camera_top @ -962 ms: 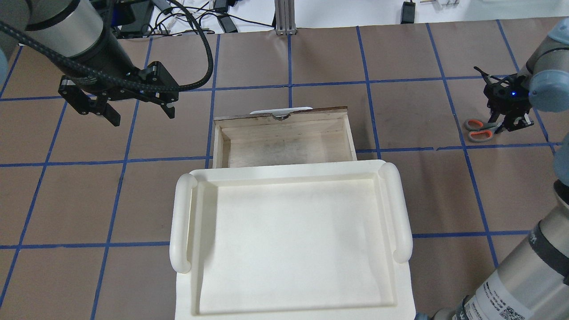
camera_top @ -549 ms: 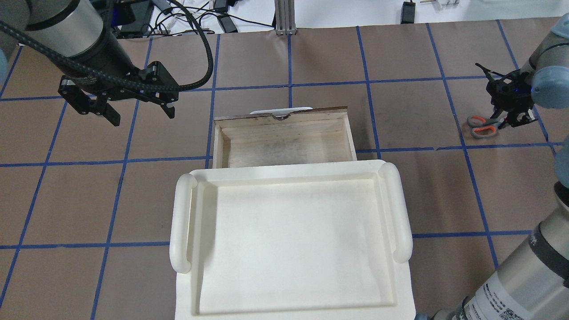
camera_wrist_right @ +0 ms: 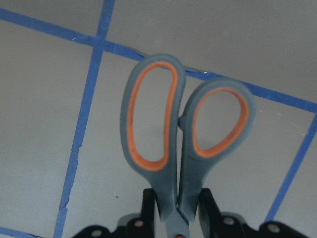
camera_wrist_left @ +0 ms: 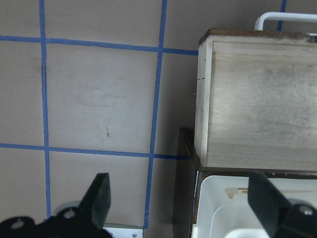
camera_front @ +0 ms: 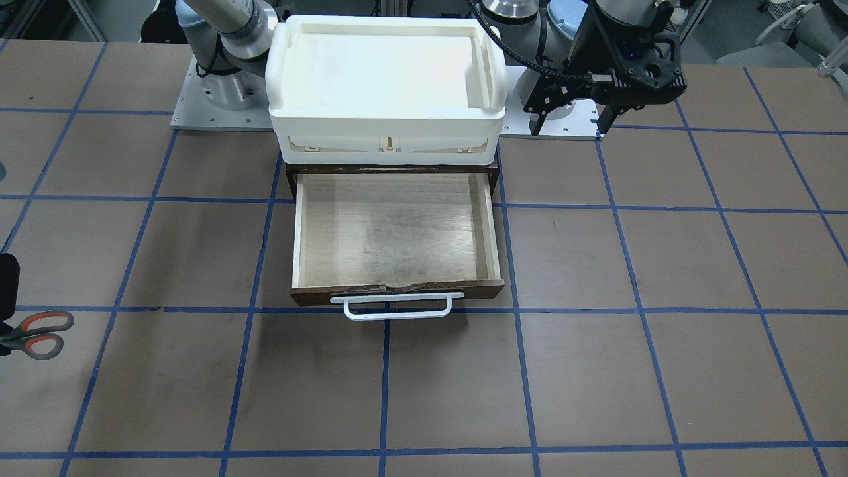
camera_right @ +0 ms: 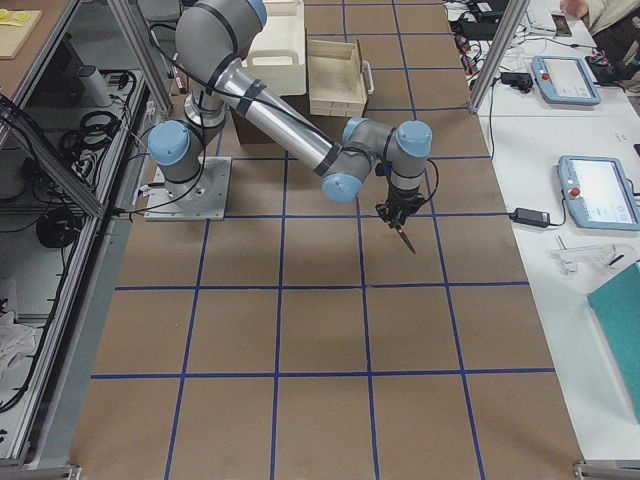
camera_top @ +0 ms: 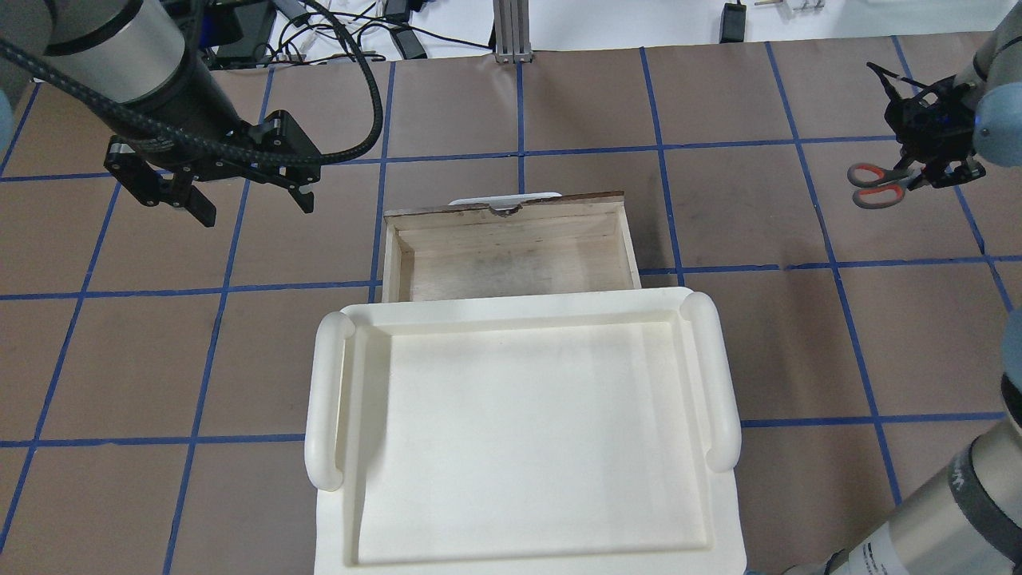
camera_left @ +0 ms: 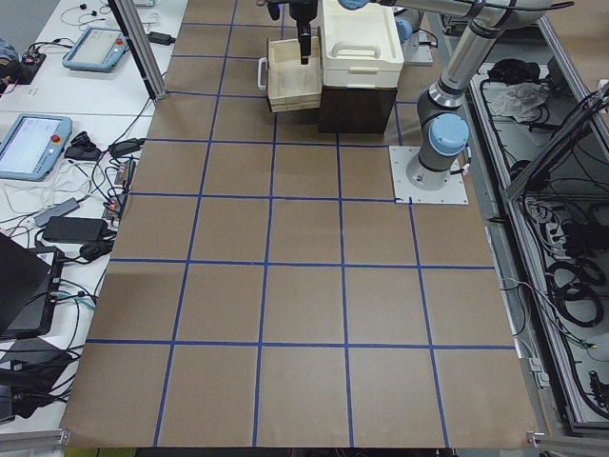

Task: Put scissors in drawer and close it
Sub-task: 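Lift the scissors with the right gripper and carry them over the drawer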

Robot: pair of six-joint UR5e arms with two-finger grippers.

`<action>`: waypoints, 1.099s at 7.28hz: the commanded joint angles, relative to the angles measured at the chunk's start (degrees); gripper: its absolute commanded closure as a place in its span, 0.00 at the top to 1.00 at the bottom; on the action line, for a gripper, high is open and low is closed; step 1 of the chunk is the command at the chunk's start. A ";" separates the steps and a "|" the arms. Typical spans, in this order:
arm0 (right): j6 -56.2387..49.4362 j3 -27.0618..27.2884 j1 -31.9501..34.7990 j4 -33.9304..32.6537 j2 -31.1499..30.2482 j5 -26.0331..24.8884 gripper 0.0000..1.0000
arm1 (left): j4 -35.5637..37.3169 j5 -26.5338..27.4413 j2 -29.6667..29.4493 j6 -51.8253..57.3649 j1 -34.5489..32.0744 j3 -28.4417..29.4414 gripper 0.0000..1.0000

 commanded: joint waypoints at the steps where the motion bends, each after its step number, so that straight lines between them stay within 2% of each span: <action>1: 7.86 0.07 5.11 2.81 -6.30 0.10 0.00 | -0.01 0.00 0.00 0.00 0.00 0.00 1.00; 3: 13.41 0.07 10.99 6.51 -10.61 0.53 0.00 | -0.10 0.00 0.00 0.00 0.00 0.00 1.00; 5: 25.42 0.07 16.10 9.32 -13.43 3.85 0.00 | -0.10 0.00 0.00 0.00 0.00 0.00 1.00; 8: 38.70 -0.02 26.29 12.57 -14.14 2.91 0.00 | -0.10 0.00 0.00 0.00 0.00 -0.09 1.00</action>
